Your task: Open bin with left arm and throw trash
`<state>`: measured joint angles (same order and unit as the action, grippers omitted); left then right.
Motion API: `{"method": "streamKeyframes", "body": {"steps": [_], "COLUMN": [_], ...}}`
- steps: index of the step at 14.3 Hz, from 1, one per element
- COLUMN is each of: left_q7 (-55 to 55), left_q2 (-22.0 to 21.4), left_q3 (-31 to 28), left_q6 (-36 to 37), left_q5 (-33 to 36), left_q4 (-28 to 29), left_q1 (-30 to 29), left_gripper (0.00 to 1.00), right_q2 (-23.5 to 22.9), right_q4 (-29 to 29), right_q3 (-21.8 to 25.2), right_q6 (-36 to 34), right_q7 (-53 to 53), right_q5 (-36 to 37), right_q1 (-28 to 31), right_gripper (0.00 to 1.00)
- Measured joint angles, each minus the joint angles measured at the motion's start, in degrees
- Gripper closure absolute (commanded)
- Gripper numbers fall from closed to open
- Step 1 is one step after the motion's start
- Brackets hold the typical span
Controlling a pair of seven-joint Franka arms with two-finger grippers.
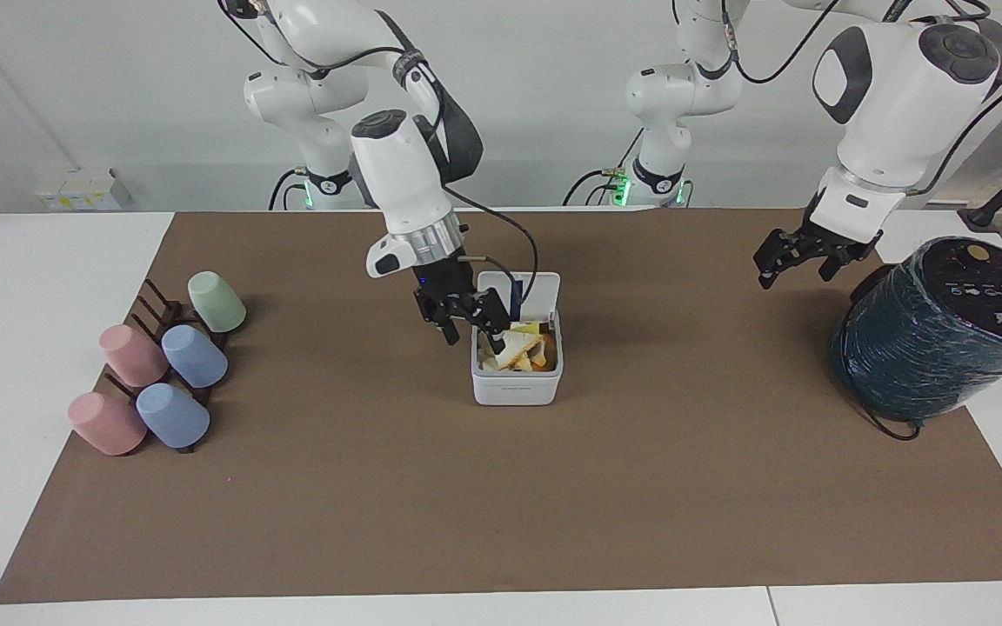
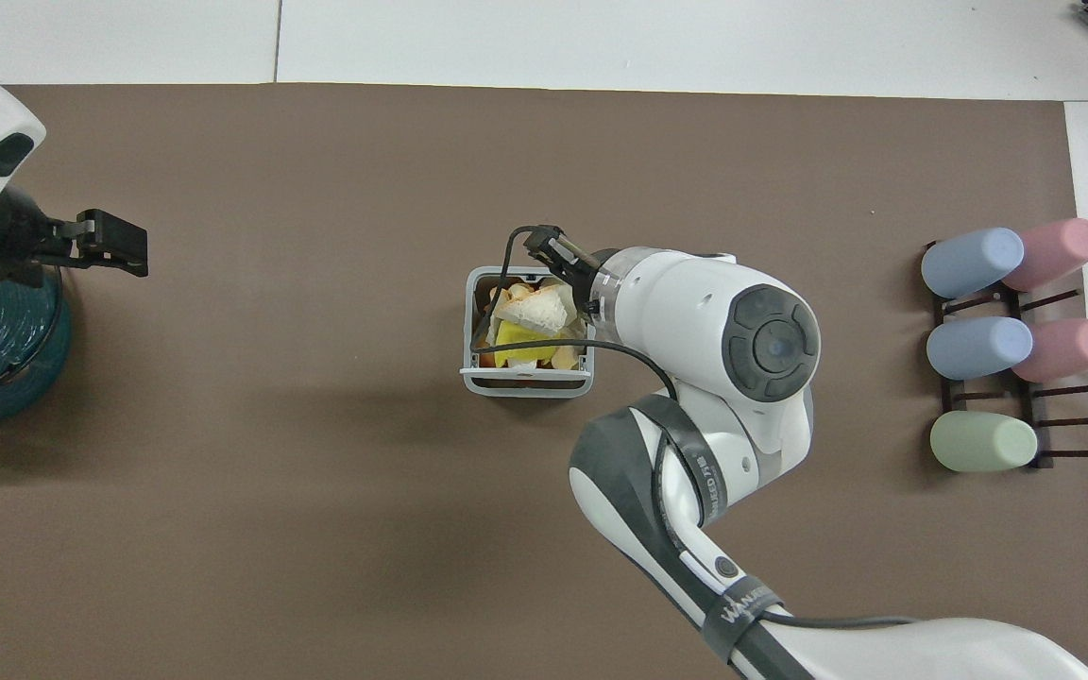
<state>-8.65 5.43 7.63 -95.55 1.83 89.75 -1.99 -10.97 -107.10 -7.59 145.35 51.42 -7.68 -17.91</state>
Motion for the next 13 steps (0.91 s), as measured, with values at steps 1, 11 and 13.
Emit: {"method": "streamKeyframes", "body": {"steps": [1, 11, 13], "left_q7": [0.0, 0.0, 0.6], "left_q2": [0.0, 0.0, 0.0], "left_q3": [0.0, 0.1, 0.2], "left_q6": [0.0, -0.1, -0.1], "left_q5": [0.0, 0.0, 0.0], "left_q4": [0.0, 0.0, 0.0], "left_q1": [0.0, 0.0, 0.1], "left_gripper": [0.0, 0.0, 0.0], "right_q2": [1.0, 11.2, 13.0], "right_q4": [0.0, 1.7, 2.5], "right_q3": [0.0, 0.4, 0.4], "right_q6": [-2.3, -30.7, -37.1], "right_q7": [-4.3, -34.3, -34.3], "right_q5": [0.0, 8.7, 9.5], "right_q1": [1.7, 15.1, 15.4], "right_gripper": [0.0, 0.0, 0.0]}}
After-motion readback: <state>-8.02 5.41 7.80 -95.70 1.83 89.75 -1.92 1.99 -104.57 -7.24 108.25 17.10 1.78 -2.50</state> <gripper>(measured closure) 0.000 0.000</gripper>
